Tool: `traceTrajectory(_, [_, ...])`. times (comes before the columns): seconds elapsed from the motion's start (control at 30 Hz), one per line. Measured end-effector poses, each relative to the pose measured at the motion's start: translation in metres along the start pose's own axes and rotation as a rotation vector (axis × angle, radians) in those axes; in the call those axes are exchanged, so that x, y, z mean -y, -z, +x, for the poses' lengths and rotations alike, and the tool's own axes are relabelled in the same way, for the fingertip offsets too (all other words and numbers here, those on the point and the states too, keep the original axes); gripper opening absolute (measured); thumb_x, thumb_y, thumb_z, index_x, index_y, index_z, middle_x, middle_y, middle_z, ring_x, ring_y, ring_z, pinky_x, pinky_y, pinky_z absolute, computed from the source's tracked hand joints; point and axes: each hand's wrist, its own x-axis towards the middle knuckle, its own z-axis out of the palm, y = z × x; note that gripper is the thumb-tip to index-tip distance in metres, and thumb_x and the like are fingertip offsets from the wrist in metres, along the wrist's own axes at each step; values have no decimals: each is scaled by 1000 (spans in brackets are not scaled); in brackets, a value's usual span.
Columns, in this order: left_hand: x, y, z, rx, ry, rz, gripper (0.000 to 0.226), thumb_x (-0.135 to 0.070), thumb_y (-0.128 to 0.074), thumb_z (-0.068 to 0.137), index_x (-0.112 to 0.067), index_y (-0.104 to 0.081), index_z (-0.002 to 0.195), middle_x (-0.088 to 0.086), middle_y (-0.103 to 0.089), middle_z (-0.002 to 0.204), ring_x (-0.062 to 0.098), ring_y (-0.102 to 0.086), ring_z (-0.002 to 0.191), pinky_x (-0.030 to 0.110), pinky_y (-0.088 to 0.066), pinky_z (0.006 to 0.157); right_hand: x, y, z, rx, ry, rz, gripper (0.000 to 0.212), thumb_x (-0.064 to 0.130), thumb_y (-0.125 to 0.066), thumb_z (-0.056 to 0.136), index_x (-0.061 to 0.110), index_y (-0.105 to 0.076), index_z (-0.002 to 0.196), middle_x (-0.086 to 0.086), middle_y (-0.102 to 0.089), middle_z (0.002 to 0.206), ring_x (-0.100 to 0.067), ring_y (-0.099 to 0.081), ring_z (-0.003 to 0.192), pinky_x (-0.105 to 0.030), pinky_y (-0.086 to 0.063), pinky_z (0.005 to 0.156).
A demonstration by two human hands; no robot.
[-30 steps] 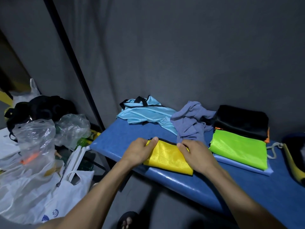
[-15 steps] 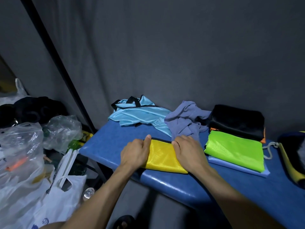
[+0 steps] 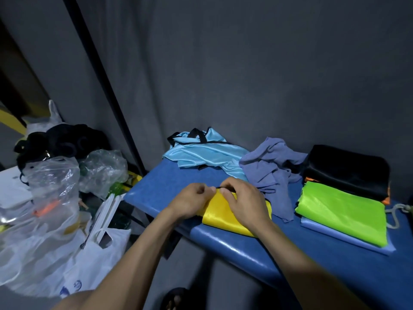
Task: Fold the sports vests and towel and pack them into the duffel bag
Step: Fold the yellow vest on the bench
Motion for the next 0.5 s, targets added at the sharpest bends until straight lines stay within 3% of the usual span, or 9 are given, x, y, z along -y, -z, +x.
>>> traceTrajectory(0.13, [12, 2, -1, -87, -61, -121, 31, -28, -66, 99, -19, -61, 70, -10, -48, 60, 4, -41, 53, 18, -35, 54, -1, -3, 0, -40, -1, 48, 11, 37, -58, 100, 30, -56, 91, 11, -62, 87, -13, -58, 79, -43, -51, 67])
traceTrajectory(0.23, [13, -1, 0, -108, -46, -116, 27, -25, -68, 96, -12, -70, 73, -2, -61, 64, 7, -50, 58, 23, -43, 59, 0, -5, -1, -63, 8, 107, 13, 32, -56, 100, 30, -54, 87, 10, -59, 86, -14, -57, 79, -45, -51, 67])
traceTrajectory(0.33, [14, -5, 1, -95, -32, -72, 17, -26, -66, 88, -22, -77, 76, -2, -74, 73, 8, -62, 66, 28, -52, 67, 2, -3, 1, -87, -2, 201, 14, 23, -56, 100, 23, -53, 86, 8, -57, 86, -15, -56, 81, -46, -49, 72])
traceTrajectory(0.4, [14, -7, 0, -103, -53, -13, 16, -22, -66, 87, -24, -77, 75, -5, -68, 66, 7, -56, 62, 25, -49, 65, 5, -4, 3, -75, 11, 217, 14, 20, -53, 101, 19, -51, 87, 6, -56, 86, -15, -54, 81, -47, -48, 74])
traceTrajectory(0.5, [12, -12, -2, -145, -103, 118, 14, -15, -63, 88, -12, -74, 79, -6, -52, 61, 8, -42, 61, 24, -40, 58, 7, -7, 3, -17, 24, 130, 15, 25, -47, 103, 19, -48, 90, 3, -61, 88, -20, -56, 81, -47, -48, 73])
